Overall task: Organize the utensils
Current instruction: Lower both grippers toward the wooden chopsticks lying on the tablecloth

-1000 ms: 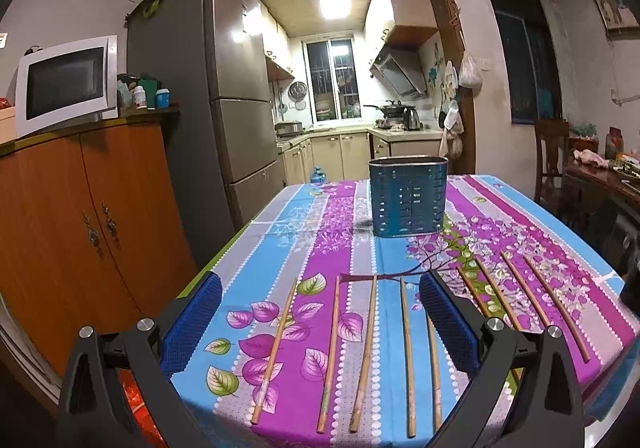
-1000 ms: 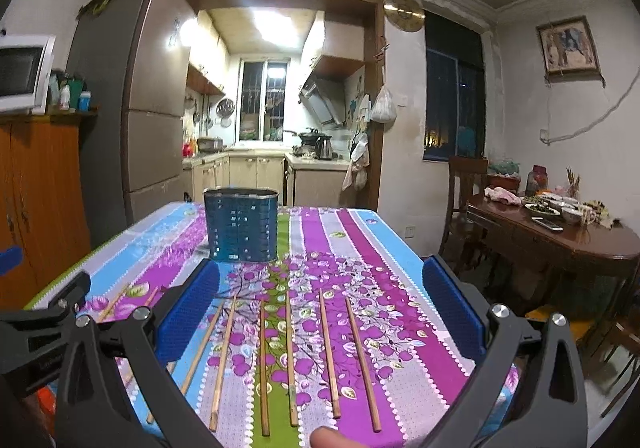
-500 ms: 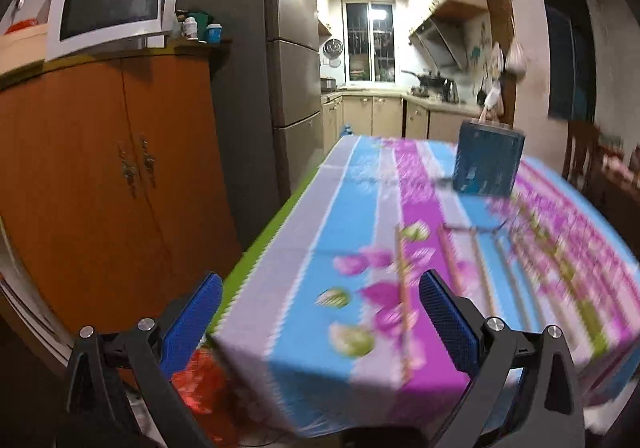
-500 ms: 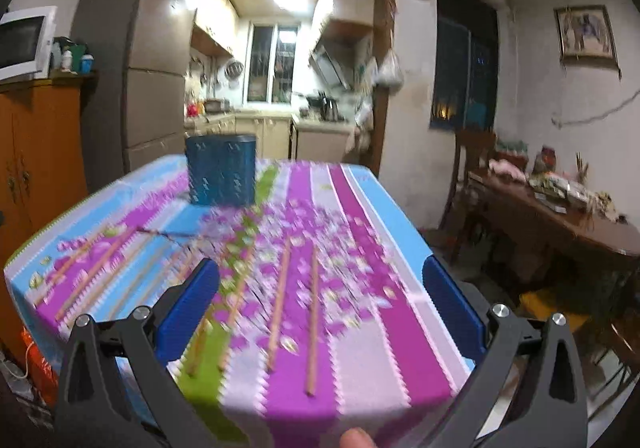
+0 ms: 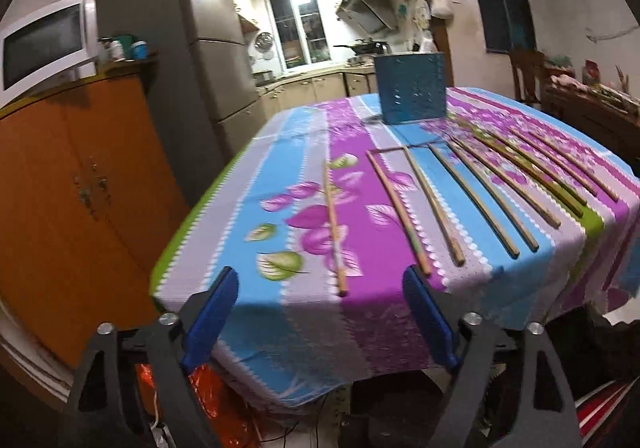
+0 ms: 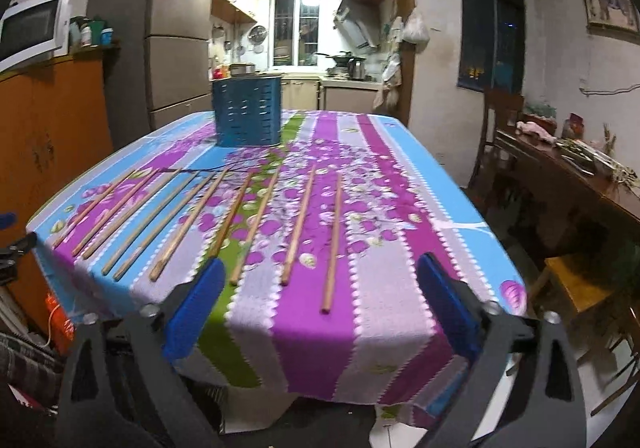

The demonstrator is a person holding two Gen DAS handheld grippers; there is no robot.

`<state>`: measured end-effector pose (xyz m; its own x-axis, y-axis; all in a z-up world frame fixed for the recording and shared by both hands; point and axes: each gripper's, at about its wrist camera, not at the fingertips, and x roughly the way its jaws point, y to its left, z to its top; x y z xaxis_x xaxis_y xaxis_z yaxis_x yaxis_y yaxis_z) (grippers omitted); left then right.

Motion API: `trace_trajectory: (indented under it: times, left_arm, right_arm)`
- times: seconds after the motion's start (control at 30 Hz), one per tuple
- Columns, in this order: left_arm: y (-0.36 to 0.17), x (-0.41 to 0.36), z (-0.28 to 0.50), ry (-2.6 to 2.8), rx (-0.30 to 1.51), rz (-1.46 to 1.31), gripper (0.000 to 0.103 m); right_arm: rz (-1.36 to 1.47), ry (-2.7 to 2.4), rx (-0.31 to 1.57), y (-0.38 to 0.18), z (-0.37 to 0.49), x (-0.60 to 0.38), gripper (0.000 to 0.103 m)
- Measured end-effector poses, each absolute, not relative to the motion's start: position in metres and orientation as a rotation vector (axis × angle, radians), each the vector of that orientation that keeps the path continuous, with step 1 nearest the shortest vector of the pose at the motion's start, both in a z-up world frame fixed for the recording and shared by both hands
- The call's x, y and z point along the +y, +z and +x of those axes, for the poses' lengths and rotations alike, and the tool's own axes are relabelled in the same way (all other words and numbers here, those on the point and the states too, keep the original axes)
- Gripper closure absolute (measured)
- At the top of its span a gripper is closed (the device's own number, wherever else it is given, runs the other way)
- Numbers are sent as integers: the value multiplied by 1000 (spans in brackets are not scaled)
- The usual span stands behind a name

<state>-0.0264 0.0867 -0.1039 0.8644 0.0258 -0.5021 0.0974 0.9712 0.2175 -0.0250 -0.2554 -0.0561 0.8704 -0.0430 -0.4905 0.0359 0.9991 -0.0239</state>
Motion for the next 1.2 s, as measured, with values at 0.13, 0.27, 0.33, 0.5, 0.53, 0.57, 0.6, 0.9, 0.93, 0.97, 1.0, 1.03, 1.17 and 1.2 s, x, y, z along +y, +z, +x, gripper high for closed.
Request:
trace_trajectory:
  times: [0.13,0.27,0.33,0.5,0.53,0.57,0.6,0.9,0.93,0.97,1.0,1.03,1.17,1.2]
  left_arm:
    - [-110,74,-17,-84,543,246,41]
    - [-107,48,-14,-184,512,286,47]
    - [-111,42,-6,-206,536,290,52]
    - [-128,38,4,-226,596,269,69]
    - [-130,40,6,-228,603,263,73]
    - [-130,41,6,-240,602,249,79]
    - [-131,42,7,-251,603,234,80]
    - [-135,43,4,-265,575,164,94]
    - [-135,44,4,-266,573,159,95]
    - [-135,44,4,-267,571,157,95]
    - [-135,44,4,-266,567,156,95]
    - [-136,44,4,-266,564,156,95]
    - [-136,41,1,-262,552,176,95]
    - [-136,41,0,-260,550,178,95]
  right_arm:
    - [-28,-10,536,-63,-21,-248,39]
    - [-32,14,546,-65,-18,-242,41]
    - [-38,21,539,-65,-19,-240,41]
    - [-55,29,538,-67,-20,-239,44]
    - [-55,31,542,-67,-19,-239,47]
    - [-55,34,545,-68,-19,-240,48]
    - [-56,39,549,-69,-18,-239,52]
    - [-113,70,557,-78,-15,-218,78]
    - [-107,61,558,-80,-13,-218,78]
    - [-102,59,561,-81,-11,-219,78]
    - [-95,62,564,-83,-9,-219,81]
    - [-95,67,568,-84,-6,-217,83]
    - [-133,83,571,-90,2,-205,87]
    - [-131,86,575,-91,5,-205,87]
